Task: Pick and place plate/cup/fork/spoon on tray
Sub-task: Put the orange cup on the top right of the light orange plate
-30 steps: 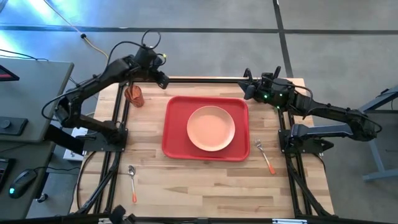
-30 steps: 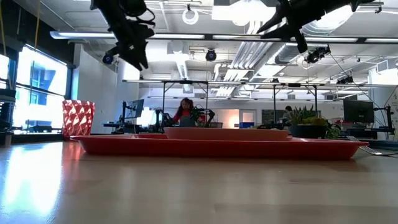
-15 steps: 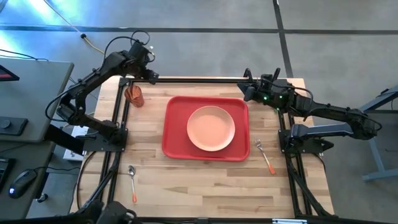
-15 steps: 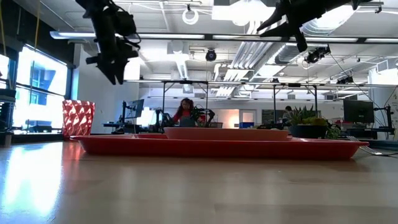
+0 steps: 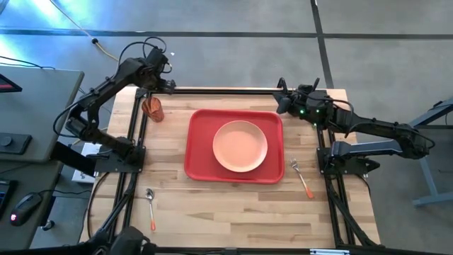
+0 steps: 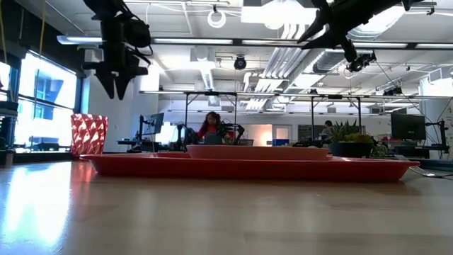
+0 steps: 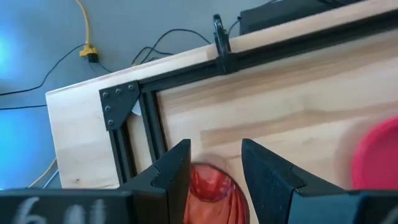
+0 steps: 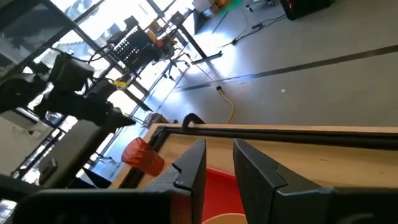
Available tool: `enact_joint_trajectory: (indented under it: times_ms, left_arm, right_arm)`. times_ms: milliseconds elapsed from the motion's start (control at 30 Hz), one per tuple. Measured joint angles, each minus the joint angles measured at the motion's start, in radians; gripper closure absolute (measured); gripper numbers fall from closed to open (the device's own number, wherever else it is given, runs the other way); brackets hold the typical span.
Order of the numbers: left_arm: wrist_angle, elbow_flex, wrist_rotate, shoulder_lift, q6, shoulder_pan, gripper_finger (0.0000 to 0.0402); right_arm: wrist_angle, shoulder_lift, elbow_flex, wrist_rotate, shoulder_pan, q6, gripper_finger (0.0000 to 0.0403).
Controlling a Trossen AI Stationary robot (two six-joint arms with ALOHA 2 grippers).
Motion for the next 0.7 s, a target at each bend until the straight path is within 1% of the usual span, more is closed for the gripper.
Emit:
enact_joint_trajectory:
  times_ms: [100,200,267,367,433,567,700]
  left_arm:
    - [0.015,0.0,-0.04,0.041,-0.002,0.005,0.0268]
    - [0.027,0.0,-0.044,0.083,0.128,-0.001,0.0268]
    - [0.017,-0.001,-0.002,0.107,0.197,-0.007,0.0268]
    - [-0.007,0.0,0.077,0.119,0.24,-0.028,0.0268]
    - [-0.033,0.0,0.081,0.122,0.226,-0.049,0.0268]
    - [-0.058,0.0,0.06,0.12,0.094,-0.089,0.0268]
    - [-0.117,0.0,0.057,0.12,0.023,-0.123,0.0268]
  right_arm:
    - [-0.012,0.0,0.0,0.0,0.0,-0.014,0.0331]
    - [-0.028,0.002,0.0,0.0,0.0,-0.016,0.0331]
    - [-0.037,0.009,0.0,-0.002,0.0,-0.016,0.0331]
    - [-0.048,0.026,0.0,-0.013,0.0,-0.022,0.0331]
    - [-0.053,0.038,0.0,-0.018,0.0,-0.024,0.0331]
    - [-0.053,0.074,0.0,-0.04,0.0,-0.03,0.0331]
    - [-0.049,0.119,0.0,-0.06,-0.006,-0.054,0.0331]
